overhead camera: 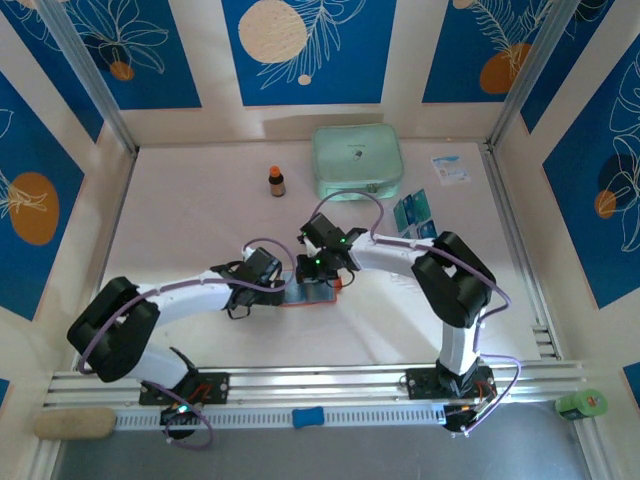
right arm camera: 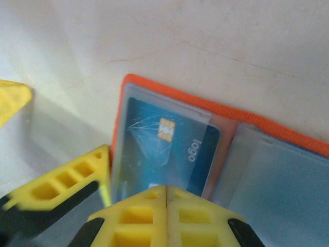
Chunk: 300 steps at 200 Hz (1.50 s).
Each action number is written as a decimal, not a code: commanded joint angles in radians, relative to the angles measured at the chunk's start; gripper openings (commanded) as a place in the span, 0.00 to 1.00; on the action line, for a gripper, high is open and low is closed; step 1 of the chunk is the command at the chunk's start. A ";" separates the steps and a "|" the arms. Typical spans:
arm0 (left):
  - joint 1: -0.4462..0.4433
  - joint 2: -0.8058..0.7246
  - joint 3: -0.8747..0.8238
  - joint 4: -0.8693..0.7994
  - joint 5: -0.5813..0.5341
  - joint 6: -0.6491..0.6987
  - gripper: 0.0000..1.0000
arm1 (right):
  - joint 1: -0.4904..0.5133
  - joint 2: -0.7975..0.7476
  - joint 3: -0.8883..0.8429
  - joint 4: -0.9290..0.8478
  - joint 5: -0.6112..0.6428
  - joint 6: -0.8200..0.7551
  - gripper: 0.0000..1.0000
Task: Put the credit cards into the card holder
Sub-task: Insert the credit card into the card slot.
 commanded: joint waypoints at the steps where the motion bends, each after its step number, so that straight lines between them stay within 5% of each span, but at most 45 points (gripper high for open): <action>1: 0.014 -0.042 -0.002 -0.030 -0.022 -0.026 1.00 | -0.013 -0.063 -0.030 -0.030 0.009 0.020 0.00; 300: 0.044 0.065 -0.009 0.007 0.026 -0.006 1.00 | 0.060 0.066 0.015 -0.047 -0.007 0.032 0.00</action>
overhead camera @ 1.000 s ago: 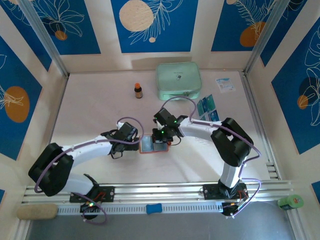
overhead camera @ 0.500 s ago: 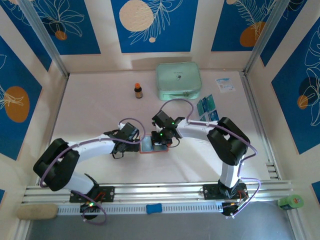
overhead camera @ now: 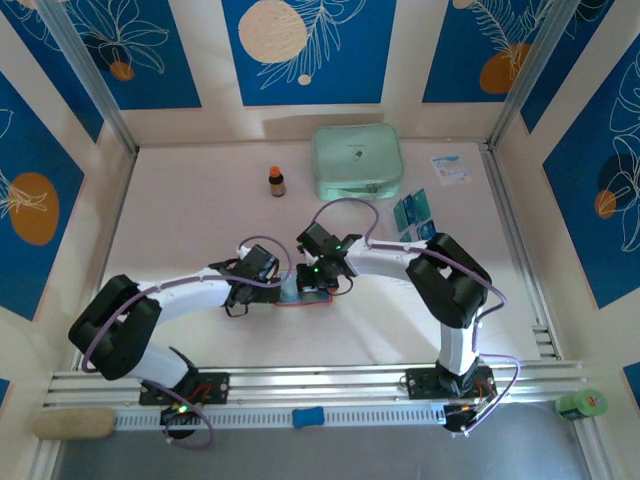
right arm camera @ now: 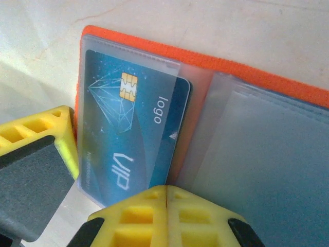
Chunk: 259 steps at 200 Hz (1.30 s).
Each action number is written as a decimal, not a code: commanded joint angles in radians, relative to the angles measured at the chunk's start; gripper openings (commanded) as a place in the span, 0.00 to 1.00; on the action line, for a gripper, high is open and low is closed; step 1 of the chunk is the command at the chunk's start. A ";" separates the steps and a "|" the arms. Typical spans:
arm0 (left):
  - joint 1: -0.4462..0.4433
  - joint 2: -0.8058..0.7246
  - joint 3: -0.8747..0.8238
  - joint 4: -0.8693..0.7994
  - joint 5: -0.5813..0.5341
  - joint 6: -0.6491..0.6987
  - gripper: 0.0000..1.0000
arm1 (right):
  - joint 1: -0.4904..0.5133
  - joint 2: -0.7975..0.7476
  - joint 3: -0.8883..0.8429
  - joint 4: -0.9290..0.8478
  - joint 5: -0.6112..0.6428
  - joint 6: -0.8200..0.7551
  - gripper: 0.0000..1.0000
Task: Put the credit cards into the card holder
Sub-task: Insert the credit card into the card slot.
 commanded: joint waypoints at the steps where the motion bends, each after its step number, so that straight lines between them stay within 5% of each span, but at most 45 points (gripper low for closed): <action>1: 0.009 0.045 -0.016 0.025 0.027 0.016 1.00 | 0.013 0.031 0.031 -0.023 -0.038 -0.001 0.00; 124: 0.019 -0.113 0.031 -0.078 -0.032 -0.001 1.00 | -0.020 -0.045 0.017 -0.052 -0.021 -0.006 0.00; 259: 0.029 -0.073 0.012 -0.070 -0.023 0.010 1.00 | -0.027 -0.071 0.010 -0.059 0.001 -0.018 0.00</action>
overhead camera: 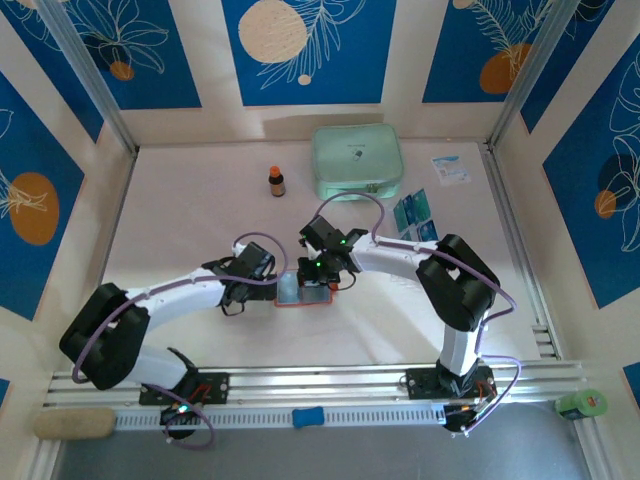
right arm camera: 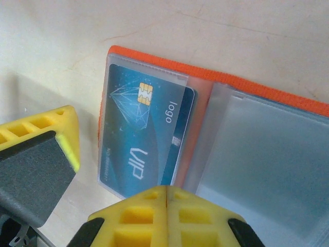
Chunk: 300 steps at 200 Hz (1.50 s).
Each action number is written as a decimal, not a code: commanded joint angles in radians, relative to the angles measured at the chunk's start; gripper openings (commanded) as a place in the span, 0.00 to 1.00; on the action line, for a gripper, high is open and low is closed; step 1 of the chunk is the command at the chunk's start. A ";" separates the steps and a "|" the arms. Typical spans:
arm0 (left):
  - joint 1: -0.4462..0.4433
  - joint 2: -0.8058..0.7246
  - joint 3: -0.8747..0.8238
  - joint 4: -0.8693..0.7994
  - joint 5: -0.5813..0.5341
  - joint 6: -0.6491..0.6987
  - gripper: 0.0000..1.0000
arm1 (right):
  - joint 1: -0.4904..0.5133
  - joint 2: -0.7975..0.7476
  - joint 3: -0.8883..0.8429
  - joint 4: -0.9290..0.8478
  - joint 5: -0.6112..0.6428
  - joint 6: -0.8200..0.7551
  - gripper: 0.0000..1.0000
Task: Put the credit cards into the card holder
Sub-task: Insert the credit card into the card slot.
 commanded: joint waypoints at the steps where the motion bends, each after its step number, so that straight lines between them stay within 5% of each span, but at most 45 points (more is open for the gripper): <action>1: 0.012 -0.009 0.002 -0.016 -0.005 0.011 1.00 | -0.006 -0.020 -0.005 -0.027 0.014 -0.018 0.00; 123: 0.008 -0.068 0.116 -0.034 0.086 0.020 1.00 | -0.205 -0.150 -0.075 -0.028 -0.033 -0.097 0.00; 300: 0.008 -0.088 -0.011 -0.061 -0.051 -0.035 1.00 | 0.006 0.037 0.020 0.006 -0.037 -0.021 0.00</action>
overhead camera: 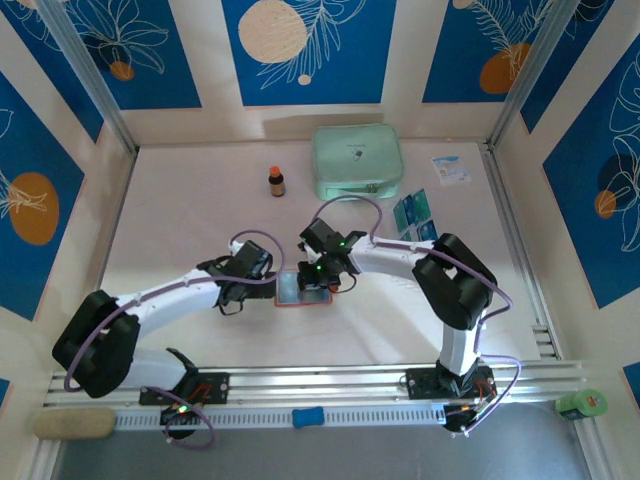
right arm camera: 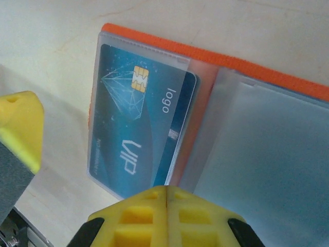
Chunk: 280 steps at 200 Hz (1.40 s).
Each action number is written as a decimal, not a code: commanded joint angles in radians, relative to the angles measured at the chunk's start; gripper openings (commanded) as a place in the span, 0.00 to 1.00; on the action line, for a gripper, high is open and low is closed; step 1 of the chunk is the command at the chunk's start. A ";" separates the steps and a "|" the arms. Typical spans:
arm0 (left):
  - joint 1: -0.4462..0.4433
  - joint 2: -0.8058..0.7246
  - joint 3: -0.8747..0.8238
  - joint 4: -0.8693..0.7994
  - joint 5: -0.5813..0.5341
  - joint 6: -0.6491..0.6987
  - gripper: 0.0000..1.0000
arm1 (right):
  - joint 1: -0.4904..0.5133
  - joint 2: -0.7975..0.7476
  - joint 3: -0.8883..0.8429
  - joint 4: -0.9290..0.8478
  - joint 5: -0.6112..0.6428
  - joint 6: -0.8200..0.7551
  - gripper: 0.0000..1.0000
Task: Put the credit cards into the card holder
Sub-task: Insert the credit card into the card slot.
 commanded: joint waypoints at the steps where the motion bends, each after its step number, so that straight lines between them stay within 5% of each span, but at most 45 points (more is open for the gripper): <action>1: 0.008 -0.032 -0.019 -0.016 -0.040 -0.017 1.00 | 0.009 0.017 0.034 -0.003 -0.007 0.017 0.00; 199: 0.009 -0.047 -0.020 -0.017 -0.039 -0.016 1.00 | 0.023 0.044 0.074 -0.019 -0.023 0.016 0.00; 280: 0.007 -0.040 0.038 0.017 0.069 0.012 1.00 | -0.120 -0.113 -0.012 -0.051 0.006 -0.040 0.00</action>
